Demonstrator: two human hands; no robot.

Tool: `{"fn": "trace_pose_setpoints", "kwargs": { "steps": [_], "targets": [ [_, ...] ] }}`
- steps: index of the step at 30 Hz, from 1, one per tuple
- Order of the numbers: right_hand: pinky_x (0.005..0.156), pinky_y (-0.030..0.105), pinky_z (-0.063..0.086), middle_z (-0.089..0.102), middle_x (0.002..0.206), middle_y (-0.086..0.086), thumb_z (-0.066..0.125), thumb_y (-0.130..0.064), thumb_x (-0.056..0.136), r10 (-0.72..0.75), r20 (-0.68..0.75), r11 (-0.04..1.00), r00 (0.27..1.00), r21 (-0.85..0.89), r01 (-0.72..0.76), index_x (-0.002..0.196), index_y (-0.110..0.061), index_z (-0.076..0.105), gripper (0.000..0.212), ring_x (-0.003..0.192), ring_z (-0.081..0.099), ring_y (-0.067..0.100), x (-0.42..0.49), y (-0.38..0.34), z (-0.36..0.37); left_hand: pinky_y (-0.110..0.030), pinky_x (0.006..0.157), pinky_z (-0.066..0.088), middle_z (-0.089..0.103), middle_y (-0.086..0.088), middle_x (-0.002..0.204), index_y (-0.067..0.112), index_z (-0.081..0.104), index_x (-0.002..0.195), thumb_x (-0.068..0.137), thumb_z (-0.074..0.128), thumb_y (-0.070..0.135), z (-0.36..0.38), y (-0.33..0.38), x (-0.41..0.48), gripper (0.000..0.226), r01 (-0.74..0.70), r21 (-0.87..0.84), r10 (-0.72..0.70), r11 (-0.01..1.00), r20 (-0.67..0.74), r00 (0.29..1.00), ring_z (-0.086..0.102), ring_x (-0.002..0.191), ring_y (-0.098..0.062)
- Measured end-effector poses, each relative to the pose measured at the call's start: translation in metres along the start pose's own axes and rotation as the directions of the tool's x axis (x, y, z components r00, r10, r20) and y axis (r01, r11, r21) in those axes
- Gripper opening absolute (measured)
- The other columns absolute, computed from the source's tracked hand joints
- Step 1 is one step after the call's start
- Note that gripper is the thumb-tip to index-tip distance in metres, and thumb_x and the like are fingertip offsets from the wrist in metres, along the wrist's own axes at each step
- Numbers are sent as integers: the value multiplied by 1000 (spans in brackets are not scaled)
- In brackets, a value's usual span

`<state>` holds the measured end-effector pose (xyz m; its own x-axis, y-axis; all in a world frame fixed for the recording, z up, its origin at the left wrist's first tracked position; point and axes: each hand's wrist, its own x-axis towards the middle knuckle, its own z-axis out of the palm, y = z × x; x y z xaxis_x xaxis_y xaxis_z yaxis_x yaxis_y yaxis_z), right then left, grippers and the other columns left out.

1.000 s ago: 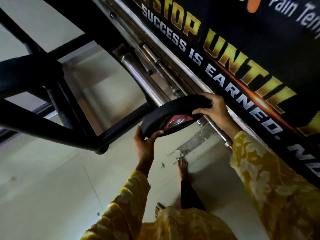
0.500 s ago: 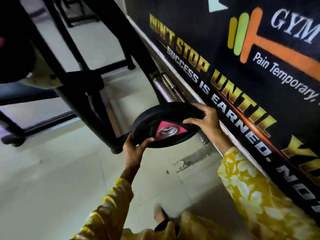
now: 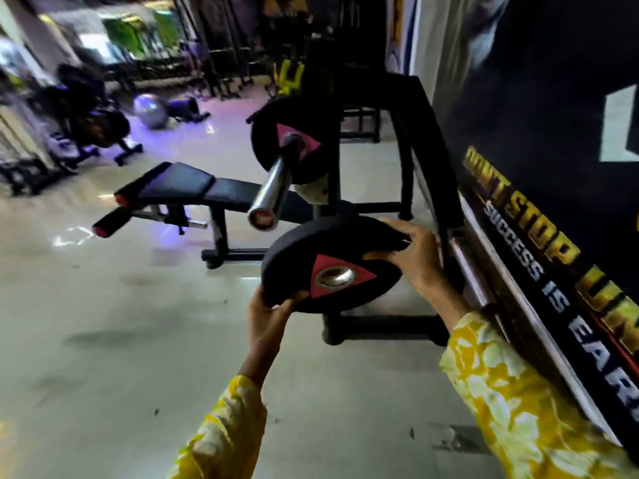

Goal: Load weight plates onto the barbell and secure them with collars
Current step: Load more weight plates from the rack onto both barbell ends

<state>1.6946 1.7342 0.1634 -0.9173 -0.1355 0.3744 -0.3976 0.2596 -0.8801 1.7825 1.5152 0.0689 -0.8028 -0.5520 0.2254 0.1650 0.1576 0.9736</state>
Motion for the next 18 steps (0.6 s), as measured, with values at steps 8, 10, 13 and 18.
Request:
{"fn": "trace_pose_setpoints", "kwargs": {
  "steps": [8,10,13,18],
  "targets": [
    [95,45,49,68,110,13,86,-9,55,-127,31,987,991,106,123,110,-4,65,59,103,63,25,22,-67,79,-50,71,55,70,4,80,19,66,90,53,80,36,-86,37,52,44,-104,5,105,995,-59,993,62,76,-10],
    [96,43,49,68,111,13,85,-10,56,-138,1,984,990,111,137,111,-4,65,59,105,63,24,31,-77,89,-51,70,57,69,-2,81,12,65,92,53,80,35,-94,47,71,48,-117,5,117,993,-40,992,62,77,-16],
    [99,43,47,66,115,14,85,-12,57,-114,-22,988,993,101,116,114,-2,63,61,109,61,23,40,-82,95,-51,67,57,70,-14,85,3,65,94,52,79,41,-98,55,91,59,-113,24,113,993,13,994,65,79,-26],
    [90,15,48,65,110,0,85,-14,57,-136,-68,988,988,58,140,112,-4,64,60,102,61,10,40,-83,95,-45,61,58,72,-14,85,6,68,94,54,80,47,-98,52,103,59,-152,41,149,987,68,986,69,76,-27]
  ]
}}
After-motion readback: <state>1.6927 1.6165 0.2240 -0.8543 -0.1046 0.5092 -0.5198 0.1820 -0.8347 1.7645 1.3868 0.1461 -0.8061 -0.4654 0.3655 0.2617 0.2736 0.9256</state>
